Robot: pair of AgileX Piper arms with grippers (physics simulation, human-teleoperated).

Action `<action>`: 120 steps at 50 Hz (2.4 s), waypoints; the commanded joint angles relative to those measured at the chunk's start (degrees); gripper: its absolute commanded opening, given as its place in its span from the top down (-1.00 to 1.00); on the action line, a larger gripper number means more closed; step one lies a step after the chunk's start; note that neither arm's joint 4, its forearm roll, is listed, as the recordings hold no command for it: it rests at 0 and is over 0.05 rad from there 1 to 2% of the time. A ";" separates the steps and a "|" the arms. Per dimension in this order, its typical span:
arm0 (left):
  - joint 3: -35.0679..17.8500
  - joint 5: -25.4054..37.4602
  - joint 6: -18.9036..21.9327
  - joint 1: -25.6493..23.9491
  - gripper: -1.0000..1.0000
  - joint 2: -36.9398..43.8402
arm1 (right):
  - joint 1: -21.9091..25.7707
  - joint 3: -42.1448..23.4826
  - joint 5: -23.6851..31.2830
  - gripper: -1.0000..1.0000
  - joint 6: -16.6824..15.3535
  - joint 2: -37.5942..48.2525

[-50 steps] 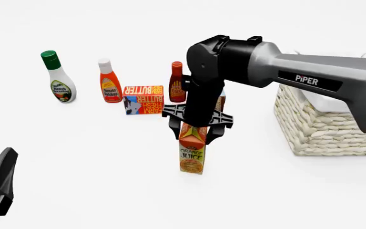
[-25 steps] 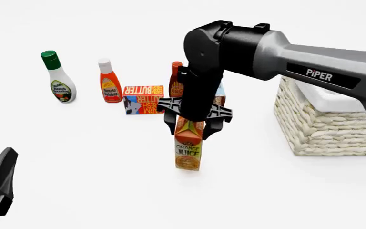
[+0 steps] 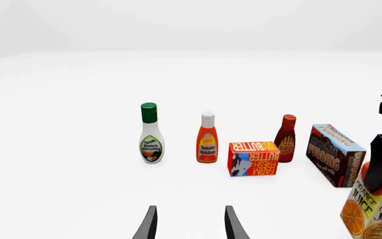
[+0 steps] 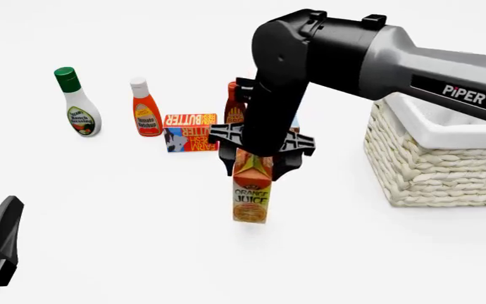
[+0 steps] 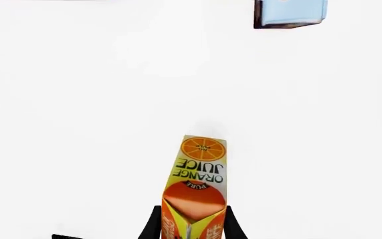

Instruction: Pick the orange juice and place it in the basket.

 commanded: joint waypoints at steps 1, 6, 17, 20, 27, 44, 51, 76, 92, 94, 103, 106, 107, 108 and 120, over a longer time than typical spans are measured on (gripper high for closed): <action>0.00 0.00 0.00 0.00 -1.00 0.00 | 0.85 0.42 0.02 1.00 -2.29 -2.40; 0.00 0.01 0.00 0.00 -1.00 0.00 | 1.00 0.81 0.02 1.00 -4.36 -3.03; 0.00 0.01 0.01 0.00 -1.00 0.01 | 1.26 1.03 0.02 1.00 -7.28 -4.64; 0.00 0.01 0.00 -0.01 -1.00 0.00 | 0.64 1.24 0.02 1.00 -7.99 -4.91; 0.00 0.00 0.01 0.00 -1.00 0.00 | -0.96 0.37 0.02 1.00 -12.16 -5.27; 0.00 0.00 -0.01 0.00 -1.00 0.00 | -7.08 0.46 0.02 1.00 -23.74 -7.87; 0.00 0.00 0.00 0.00 -1.00 0.00 | -8.68 0.41 0.02 1.00 -26.30 -8.75; 0.00 0.00 0.01 0.00 -1.00 0.00 | -14.83 -1.11 0.02 1.00 -34.78 -11.28; 0.00 -0.01 0.00 0.01 -1.00 0.00 | -20.15 -3.67 0.02 1.00 -40.49 -13.42; 0.00 0.00 0.00 0.00 -1.00 0.00 | -20.80 -4.19 0.02 1.00 -41.82 -13.47; 0.00 0.00 0.00 -0.01 -1.00 0.00 | -23.11 -5.61 0.02 1.00 -45.39 -13.97; 0.00 0.00 0.00 0.00 -1.00 0.00 | -23.31 -6.34 0.02 1.00 -46.28 -14.03; 0.00 0.00 -0.01 0.00 -1.00 0.00 | -23.73 -6.61 0.02 1.00 -46.61 -14.16; 0.00 0.00 0.01 -0.01 -1.00 0.00 | -23.73 -6.61 0.02 1.00 -46.61 -14.16; 0.00 0.00 0.00 0.00 -1.00 0.00 | -27.00 -8.74 0.02 1.00 -50.03 -15.66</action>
